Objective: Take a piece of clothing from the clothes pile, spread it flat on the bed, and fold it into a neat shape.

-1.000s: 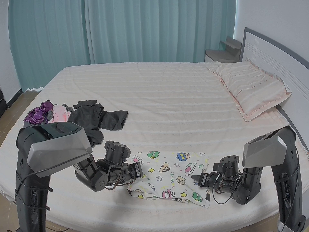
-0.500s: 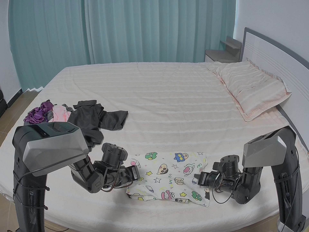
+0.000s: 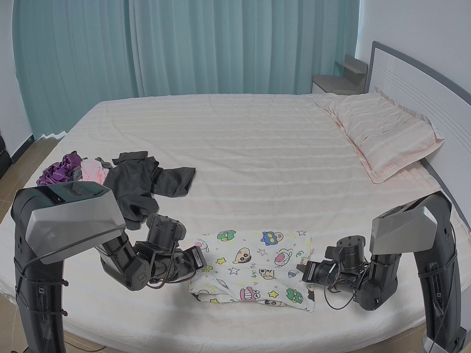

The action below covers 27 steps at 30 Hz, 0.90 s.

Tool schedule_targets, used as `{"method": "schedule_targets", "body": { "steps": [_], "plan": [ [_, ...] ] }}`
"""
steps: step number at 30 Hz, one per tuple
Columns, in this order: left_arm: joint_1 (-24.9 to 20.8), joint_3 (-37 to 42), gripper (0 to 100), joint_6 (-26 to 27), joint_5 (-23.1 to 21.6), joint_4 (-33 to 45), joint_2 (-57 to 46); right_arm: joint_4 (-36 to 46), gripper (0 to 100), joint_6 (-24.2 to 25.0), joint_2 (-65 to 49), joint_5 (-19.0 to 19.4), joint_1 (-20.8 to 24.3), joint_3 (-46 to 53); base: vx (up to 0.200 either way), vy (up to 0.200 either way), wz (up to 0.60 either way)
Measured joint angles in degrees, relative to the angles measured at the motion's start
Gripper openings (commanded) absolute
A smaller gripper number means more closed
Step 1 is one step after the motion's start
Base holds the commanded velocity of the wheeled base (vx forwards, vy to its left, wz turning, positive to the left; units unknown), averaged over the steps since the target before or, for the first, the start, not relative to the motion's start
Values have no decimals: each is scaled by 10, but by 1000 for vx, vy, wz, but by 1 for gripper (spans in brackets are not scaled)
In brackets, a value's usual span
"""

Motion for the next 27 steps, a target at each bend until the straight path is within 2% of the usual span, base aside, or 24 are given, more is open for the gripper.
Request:
{"method": "schedule_targets", "body": {
  "steps": [10, 17, 27],
  "plan": [
    [9, 11, 0, -10, 0, -2, -10, -1, 0, 0, -3, -1, 0, 3, -200, 200, 0],
    [16, -7, 0, -9, -1, -38, -1, -23, 0, 0, -3, 0, 0, 1, 0, 0, 0],
    [22, -33, 0, -6, 2, -37, 17, -42, 0, 1, 1, -1, -3, -2, 0, 0, 0]
  ]
}}
